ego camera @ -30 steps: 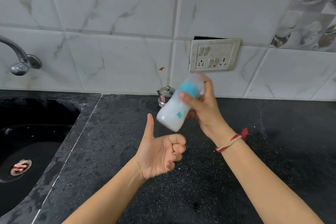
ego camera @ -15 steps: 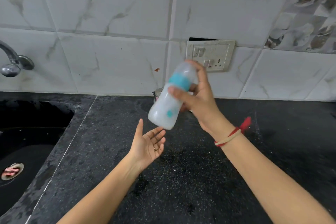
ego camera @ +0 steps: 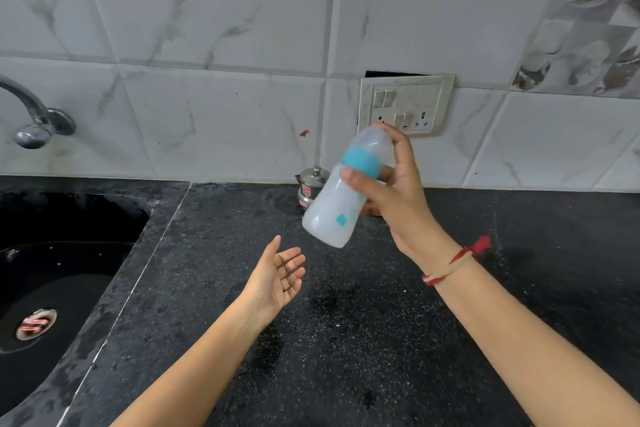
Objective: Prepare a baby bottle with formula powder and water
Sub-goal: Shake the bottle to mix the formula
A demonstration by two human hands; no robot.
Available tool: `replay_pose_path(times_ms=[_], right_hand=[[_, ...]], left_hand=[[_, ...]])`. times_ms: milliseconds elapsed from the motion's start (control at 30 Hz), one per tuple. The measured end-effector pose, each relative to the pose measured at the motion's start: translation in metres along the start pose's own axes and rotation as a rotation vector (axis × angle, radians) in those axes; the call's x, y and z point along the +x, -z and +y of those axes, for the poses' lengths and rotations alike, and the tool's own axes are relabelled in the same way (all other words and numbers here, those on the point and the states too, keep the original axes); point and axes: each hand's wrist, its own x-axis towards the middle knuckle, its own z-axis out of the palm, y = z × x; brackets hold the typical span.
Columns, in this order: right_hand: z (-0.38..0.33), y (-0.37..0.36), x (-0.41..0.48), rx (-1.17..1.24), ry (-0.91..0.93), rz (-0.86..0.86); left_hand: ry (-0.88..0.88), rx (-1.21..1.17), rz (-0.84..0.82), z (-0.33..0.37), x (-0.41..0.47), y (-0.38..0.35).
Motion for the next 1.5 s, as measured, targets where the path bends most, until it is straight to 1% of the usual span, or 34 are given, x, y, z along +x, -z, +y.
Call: replay_pose_path(times_ms=[33,100,133,167,233,267,333,367,400,467,500,600,633,700,733,767,833,867,900,967,1000,1033,1067,1100,1133,1200,1233,1267,1333,1367,1400,1467,1500], right_hand=[[0.001,0.001,0.0,0.011,0.018,0.022],[-0.002,0.005,0.003,0.21,0.065,0.21],[-0.001,0.006,0.004,0.246,0.066,0.254],[-0.001,0.005,0.004,0.184,0.04,0.215],[0.007,0.007,-0.004,-0.028,-0.018,0.03],[0.01,0.009,-0.005,-0.009,-0.022,0.044],[0.007,0.018,-0.007,0.222,0.03,0.251],[0.006,0.022,-0.007,0.29,0.046,0.31],[0.003,0.022,-0.009,0.266,0.029,0.288],[0.002,0.019,-0.015,0.074,-0.032,0.093],[0.003,0.018,-0.016,0.042,-0.026,0.063],[-0.001,0.019,-0.009,0.246,0.052,0.252],[-0.003,0.017,-0.008,0.229,0.031,0.242],[-0.001,0.013,-0.011,-0.004,-0.034,0.062],[0.0,0.012,-0.013,-0.053,-0.025,0.039],[-0.001,0.013,-0.011,0.0,0.002,0.099],[-0.009,0.017,-0.01,0.293,0.09,0.319],[-0.012,0.018,-0.01,0.351,0.102,0.359],[-0.014,0.015,-0.012,0.308,0.074,0.312],[-0.01,0.011,-0.02,0.081,0.015,0.108],[-0.008,0.01,-0.021,0.062,0.023,0.1],[-0.008,0.01,-0.019,0.127,0.043,0.176],[-0.01,0.011,-0.016,0.256,0.067,0.285],[-0.009,0.014,-0.013,0.331,0.083,0.353],[-0.01,0.013,-0.012,0.327,0.06,0.351],[-0.003,0.01,-0.018,0.109,-0.042,0.187],[0.001,0.01,-0.021,0.042,-0.053,0.153],[0.001,0.01,-0.021,0.074,-0.052,0.193],[-0.004,0.013,-0.022,0.319,0.011,0.359],[-0.006,0.016,-0.022,0.357,0.041,0.386],[-0.009,0.014,-0.023,0.309,0.024,0.34],[-0.005,0.01,-0.028,0.054,-0.057,0.121],[-0.002,0.009,-0.029,0.007,-0.058,0.095]], left_hand=[[-0.004,0.005,0.007,0.0,0.001,0.001],[-0.007,-0.004,0.033,-0.001,0.002,0.003],[-0.003,-0.013,0.046,-0.002,0.002,0.003],[0.008,-0.017,0.054,-0.003,0.001,0.003],[0.026,-0.008,0.064,-0.002,-0.001,0.002],[0.02,-0.008,0.069,-0.002,-0.001,0.003],[-0.003,-0.014,0.083,0.002,-0.002,0.005],[-0.011,-0.012,0.09,0.002,-0.002,0.006],[-0.014,-0.002,0.096,0.002,-0.002,0.007],[-0.005,0.031,0.102,0.001,-0.002,0.008],[-0.006,0.04,0.104,0.001,-0.002,0.008],[-0.013,0.042,0.109,-0.001,-0.003,0.003],[-0.011,0.044,0.102,-0.002,-0.004,0.001],[-0.004,0.07,0.082,-0.004,-0.006,-0.003],[-0.01,0.082,0.074,-0.003,-0.007,-0.004],[-0.019,0.084,0.073,-0.001,-0.008,-0.004],[-0.032,0.073,0.087,0.003,-0.008,-0.003],[-0.036,0.066,0.09,0.003,-0.008,-0.001],[-0.035,0.065,0.09,0.003,-0.009,0.0],[-0.028,0.077,0.093,0.003,-0.009,0.002],[-0.032,0.078,0.096,0.004,-0.009,0.002],[-0.037,0.075,0.099,0.005,-0.009,0.002],[-0.041,0.07,0.103,0.005,-0.009,0.002],[-0.043,0.065,0.105,0.005,-0.01,0.001],[-0.04,0.065,0.102,0.004,-0.011,0.0],[-0.027,0.085,0.088,0.003,-0.012,0.001],[-0.029,0.09,0.085,0.003,-0.013,0.001],[-0.035,0.086,0.09,0.004,-0.013,0.002],[-0.046,0.066,0.111,0.006,-0.013,0.005],[-0.044,0.062,0.118,0.006,-0.013,0.006],[-0.036,0.065,0.121,0.005,-0.013,0.006],[-0.012,0.079,0.122,0.003,-0.013,0.008],[-0.011,0.08,0.121,0.003,-0.013,0.008]])
